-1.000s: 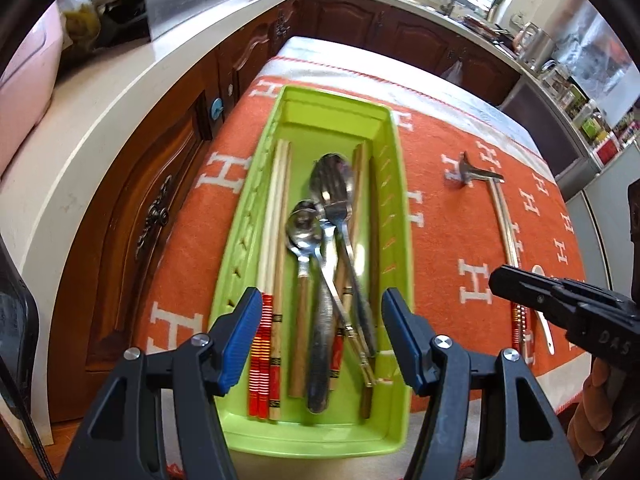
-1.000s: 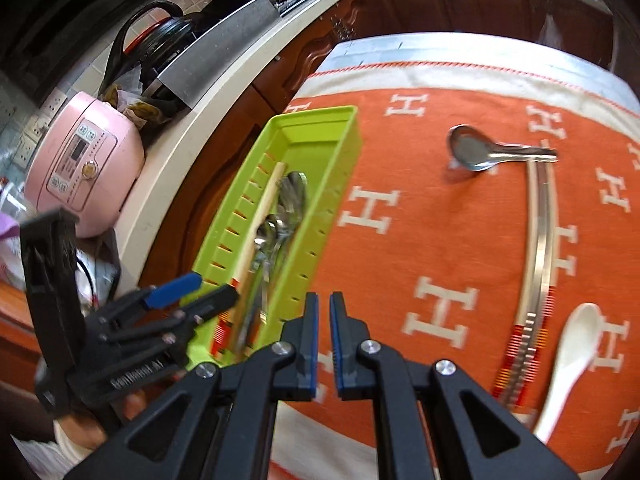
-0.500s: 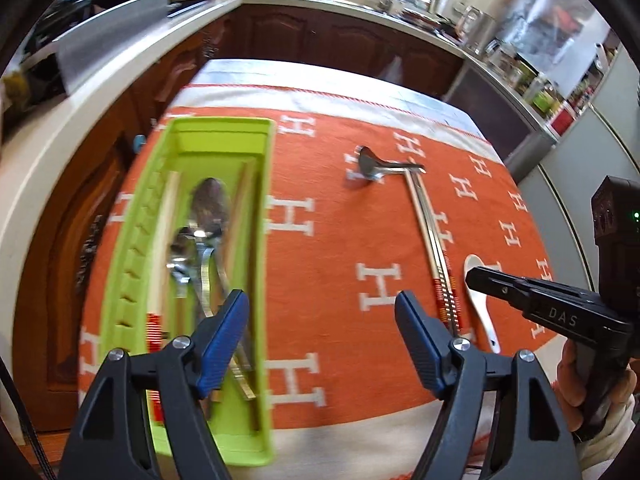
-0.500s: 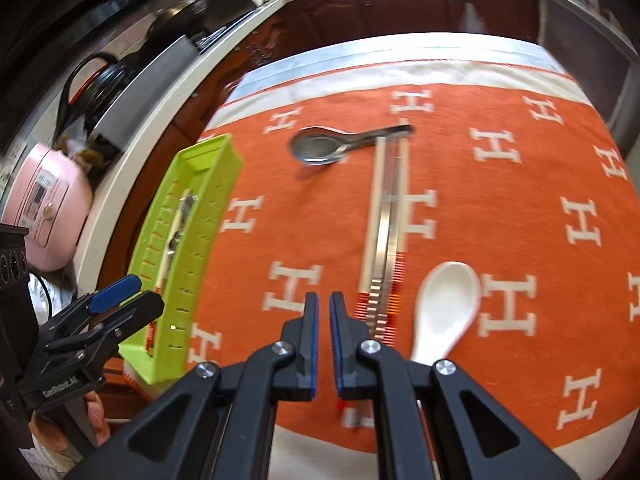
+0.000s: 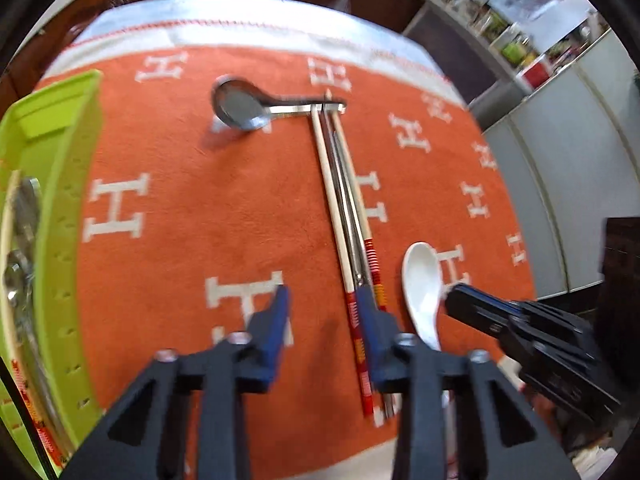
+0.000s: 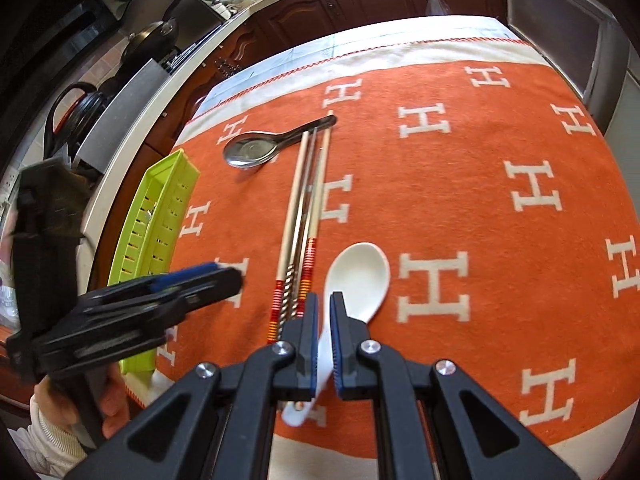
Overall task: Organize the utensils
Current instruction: 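Move both open tools back to the chopsticks on the orange cloth, then grasp a red-striped wooden chopstick with the left tool while the right tool grasps a steel chopstick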
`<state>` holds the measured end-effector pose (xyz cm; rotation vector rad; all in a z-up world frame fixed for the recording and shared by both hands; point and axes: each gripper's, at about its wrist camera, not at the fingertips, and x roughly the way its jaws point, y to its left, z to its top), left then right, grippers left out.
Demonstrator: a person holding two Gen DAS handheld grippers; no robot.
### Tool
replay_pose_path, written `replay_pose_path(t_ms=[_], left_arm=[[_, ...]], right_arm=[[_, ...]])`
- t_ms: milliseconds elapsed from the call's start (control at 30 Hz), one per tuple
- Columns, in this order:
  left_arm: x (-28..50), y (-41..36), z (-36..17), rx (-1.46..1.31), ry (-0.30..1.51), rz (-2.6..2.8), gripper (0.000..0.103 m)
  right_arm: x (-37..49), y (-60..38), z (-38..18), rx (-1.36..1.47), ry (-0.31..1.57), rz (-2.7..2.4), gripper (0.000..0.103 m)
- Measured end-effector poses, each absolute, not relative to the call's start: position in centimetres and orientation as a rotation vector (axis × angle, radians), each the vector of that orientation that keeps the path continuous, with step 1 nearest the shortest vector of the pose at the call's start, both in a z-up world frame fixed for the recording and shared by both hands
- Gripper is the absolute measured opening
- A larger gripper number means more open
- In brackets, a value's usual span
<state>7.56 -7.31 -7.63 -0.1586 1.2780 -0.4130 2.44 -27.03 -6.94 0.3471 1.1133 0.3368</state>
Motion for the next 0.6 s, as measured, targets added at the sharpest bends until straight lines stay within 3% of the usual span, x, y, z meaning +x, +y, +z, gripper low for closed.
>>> replay_pose_path(t_ms=[600], left_arm=[[8.4,-12.6,-8.3,0.121,1.237,-0.296,0.019]], right_arm=[[3.0,-29.3,-8.2,0.421,1.097,0.386,0.007]])
